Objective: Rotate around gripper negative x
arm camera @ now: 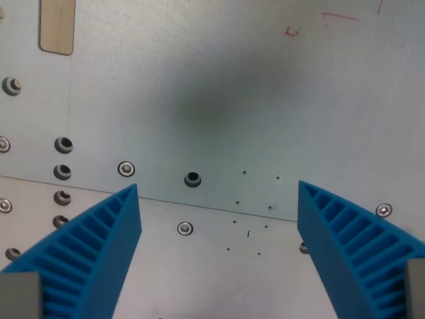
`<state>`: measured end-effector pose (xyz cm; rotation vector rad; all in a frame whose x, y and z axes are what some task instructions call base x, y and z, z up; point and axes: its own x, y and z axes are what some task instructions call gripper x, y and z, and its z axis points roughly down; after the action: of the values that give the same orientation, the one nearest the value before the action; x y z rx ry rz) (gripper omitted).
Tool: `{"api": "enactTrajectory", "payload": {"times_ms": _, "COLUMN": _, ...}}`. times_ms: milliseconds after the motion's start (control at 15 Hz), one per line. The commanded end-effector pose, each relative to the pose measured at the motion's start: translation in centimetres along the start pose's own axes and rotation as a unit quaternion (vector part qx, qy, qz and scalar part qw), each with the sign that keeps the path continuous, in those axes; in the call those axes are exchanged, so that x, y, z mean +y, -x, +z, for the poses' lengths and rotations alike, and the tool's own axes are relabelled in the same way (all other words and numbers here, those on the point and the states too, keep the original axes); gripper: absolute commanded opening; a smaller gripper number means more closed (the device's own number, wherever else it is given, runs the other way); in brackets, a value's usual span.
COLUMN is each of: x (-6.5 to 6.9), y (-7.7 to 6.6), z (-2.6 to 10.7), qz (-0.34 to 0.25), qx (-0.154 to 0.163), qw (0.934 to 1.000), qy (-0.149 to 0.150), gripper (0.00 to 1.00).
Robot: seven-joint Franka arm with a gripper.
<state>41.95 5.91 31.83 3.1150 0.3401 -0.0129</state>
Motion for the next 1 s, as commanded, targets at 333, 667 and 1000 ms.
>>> {"api": "enactTrajectory", "payload": {"times_ms": 333, "x": 0.00, "y": 0.02, "z": -0.31, "qz": 0.000, "qx": 0.003, "qw": 0.9996, "qy": 0.030, "gripper": 1.00}}
{"api": "enactTrajectory", "payload": {"times_ms": 667, "x": 0.00, "y": 0.02, "z": -0.31, "qz": 0.000, "qx": 0.003, "qw": 0.9983, "qy": 0.059, "gripper": 1.00}}
{"api": "enactTrajectory", "payload": {"times_ms": 1000, "x": 0.00, "y": 0.02, "z": -0.31, "qz": 0.000, "qx": 0.003, "qw": 0.9961, "qy": 0.088, "gripper": 1.00}}
